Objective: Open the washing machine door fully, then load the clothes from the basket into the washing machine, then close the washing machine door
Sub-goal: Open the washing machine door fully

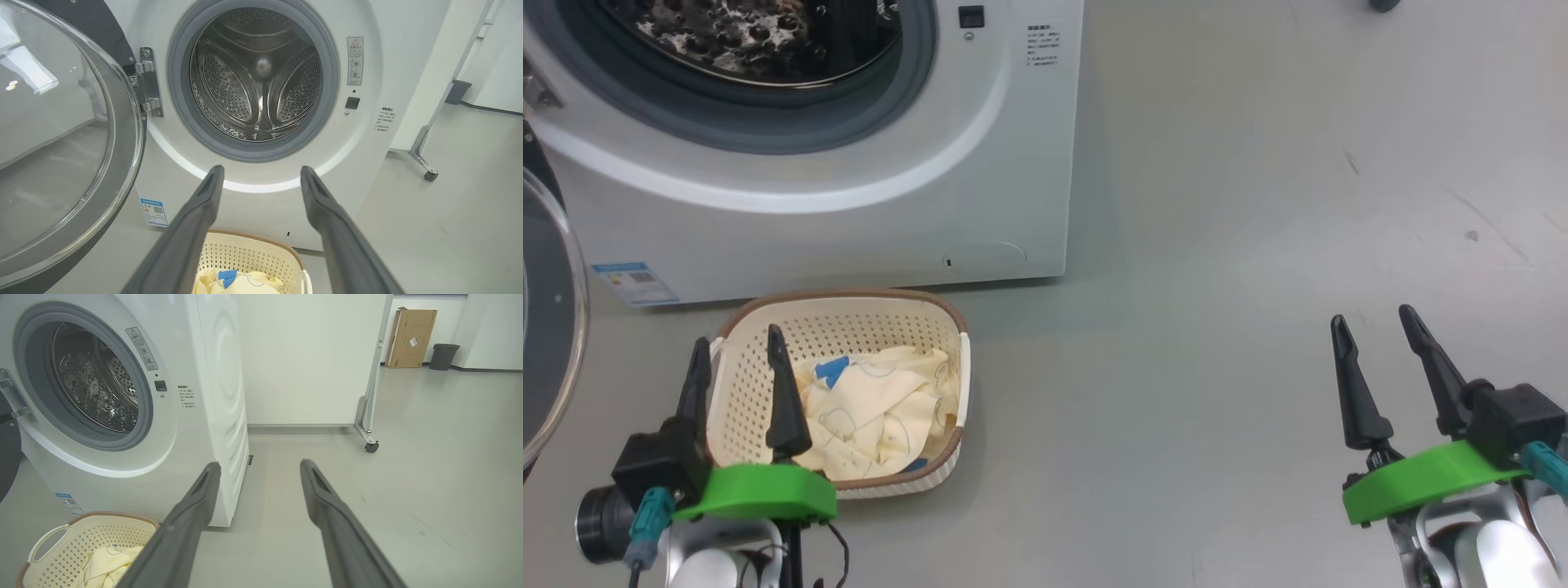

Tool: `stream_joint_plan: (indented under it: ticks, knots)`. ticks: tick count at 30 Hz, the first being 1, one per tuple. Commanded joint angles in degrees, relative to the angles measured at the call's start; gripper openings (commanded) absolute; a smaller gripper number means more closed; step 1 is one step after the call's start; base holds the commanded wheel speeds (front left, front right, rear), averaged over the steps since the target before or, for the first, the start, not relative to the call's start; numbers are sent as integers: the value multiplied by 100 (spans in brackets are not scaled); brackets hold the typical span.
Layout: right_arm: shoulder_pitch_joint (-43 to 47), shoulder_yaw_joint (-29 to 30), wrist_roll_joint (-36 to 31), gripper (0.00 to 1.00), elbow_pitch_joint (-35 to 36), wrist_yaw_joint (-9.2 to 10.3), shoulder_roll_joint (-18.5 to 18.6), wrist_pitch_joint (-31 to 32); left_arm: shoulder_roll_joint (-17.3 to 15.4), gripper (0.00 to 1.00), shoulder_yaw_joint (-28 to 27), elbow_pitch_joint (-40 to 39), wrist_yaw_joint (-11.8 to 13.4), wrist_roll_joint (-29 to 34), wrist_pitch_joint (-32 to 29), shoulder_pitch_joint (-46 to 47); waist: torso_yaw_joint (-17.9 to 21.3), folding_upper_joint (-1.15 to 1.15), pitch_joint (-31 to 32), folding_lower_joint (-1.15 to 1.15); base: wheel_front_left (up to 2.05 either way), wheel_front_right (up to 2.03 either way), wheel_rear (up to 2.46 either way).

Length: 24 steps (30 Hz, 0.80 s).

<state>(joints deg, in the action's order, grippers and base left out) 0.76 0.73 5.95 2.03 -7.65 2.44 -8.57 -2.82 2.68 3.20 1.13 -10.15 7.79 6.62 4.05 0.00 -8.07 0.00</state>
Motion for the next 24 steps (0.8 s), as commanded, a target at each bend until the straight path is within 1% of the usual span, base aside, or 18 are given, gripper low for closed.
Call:
stream_joint_plan:
  ticks: [1, 8, 24]
  knots:
    - [-228, -151, -43, 100, 158, 16, 43, -75, -120, 100, -144, -87, 44, 81, 50, 226, 109, 0, 32, 0, 0, 0, 0]
    - [-184, -175, -78, 100, 184, 16, 43, -75, -154, 100, -118, 90, 130, 135, 117, 203, 227, 0, 101, 0, 0, 0, 0]
    - [-134, -193, -114, 100, 257, 16, 43, -35, -168, 100, -147, 196, 280, 36, 174, 74, 158, 0, 207, 0, 0, 0, 0]
